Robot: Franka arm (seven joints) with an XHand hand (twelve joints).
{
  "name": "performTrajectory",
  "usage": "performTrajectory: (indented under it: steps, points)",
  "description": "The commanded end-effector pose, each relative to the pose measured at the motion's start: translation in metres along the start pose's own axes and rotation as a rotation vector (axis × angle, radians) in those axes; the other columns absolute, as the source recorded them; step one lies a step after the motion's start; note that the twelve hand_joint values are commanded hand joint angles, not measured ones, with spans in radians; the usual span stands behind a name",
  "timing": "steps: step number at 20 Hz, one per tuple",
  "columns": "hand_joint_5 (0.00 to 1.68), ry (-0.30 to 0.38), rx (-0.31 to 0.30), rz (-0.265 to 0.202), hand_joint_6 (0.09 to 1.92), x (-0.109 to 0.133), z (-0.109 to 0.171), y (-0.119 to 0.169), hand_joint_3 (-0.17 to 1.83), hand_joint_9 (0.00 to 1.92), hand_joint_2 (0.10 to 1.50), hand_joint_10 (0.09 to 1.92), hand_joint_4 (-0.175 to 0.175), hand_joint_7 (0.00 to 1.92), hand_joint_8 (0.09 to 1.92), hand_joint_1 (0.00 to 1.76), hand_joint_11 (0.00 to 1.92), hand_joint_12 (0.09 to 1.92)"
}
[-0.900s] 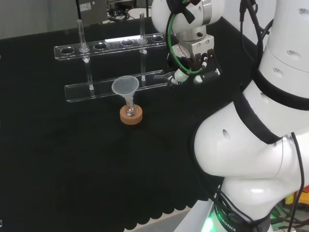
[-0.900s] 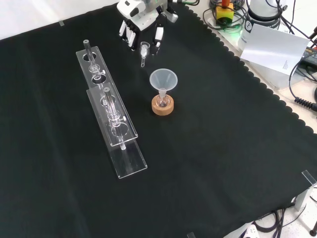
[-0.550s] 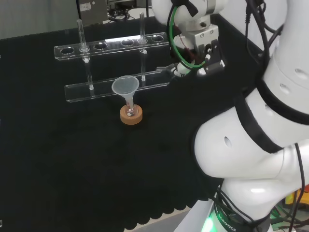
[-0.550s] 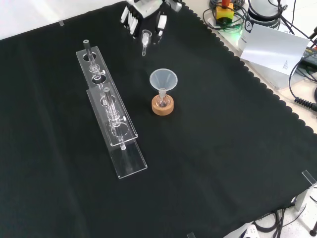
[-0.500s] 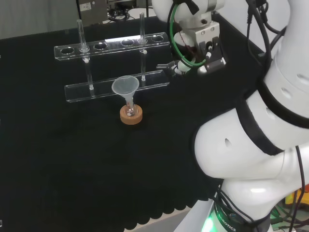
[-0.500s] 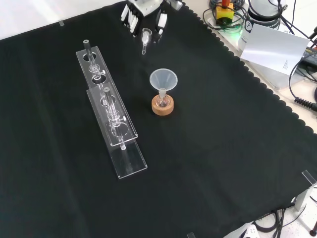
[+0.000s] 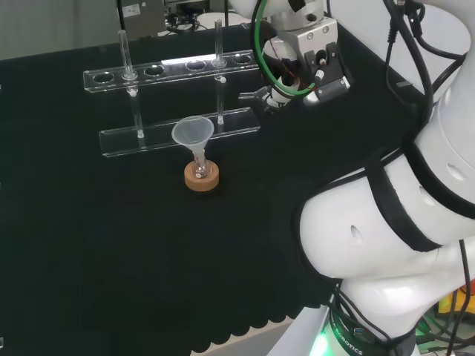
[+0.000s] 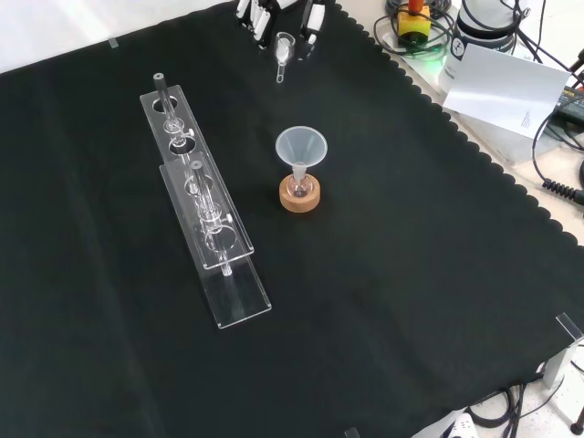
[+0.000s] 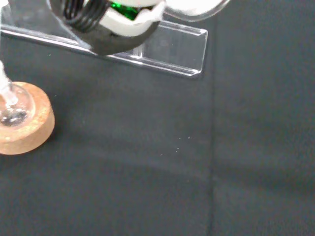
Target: Pour all the NaCl from the weighing funnel into the round-bottom flask.
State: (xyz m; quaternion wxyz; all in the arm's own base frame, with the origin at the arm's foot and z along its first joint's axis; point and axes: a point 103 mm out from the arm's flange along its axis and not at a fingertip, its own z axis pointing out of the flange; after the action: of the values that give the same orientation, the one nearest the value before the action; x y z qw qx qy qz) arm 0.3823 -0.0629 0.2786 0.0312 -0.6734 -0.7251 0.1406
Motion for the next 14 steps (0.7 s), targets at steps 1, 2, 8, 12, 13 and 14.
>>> performTrajectory:
  steps: [1,2,8,12,13,14]
  points:
    - [1.1,-0.009,0.011,-0.029,0.97,0.015,-0.006,0.004,0.49,1.15,0.82,0.4,0.07,1.14,0.81,1.24,0.72,1.15]
    - [1.1,-0.013,0.01,-0.035,0.97,0.018,-0.008,0.004,0.49,1.15,0.82,0.4,0.069,1.14,0.81,1.24,0.72,1.15]
    - [1.1,-0.036,0.015,-0.069,0.97,0.036,-0.015,0.004,0.49,1.15,0.81,0.4,0.069,1.14,0.81,1.24,0.72,1.15]
    - [1.1,-0.06,0.011,-0.079,0.97,0.048,-0.021,0.001,0.49,1.15,0.81,0.4,0.069,1.14,0.81,1.24,0.72,1.14]
    - [1.1,-0.064,0.013,-0.081,0.97,0.051,-0.021,0.0,0.49,1.15,0.81,0.4,0.069,1.14,0.81,1.24,0.72,1.14]
    - [1.1,-0.068,0.015,-0.083,0.97,0.054,-0.021,0.0,0.49,1.15,0.81,0.4,0.069,1.14,0.81,1.24,0.72,1.14]
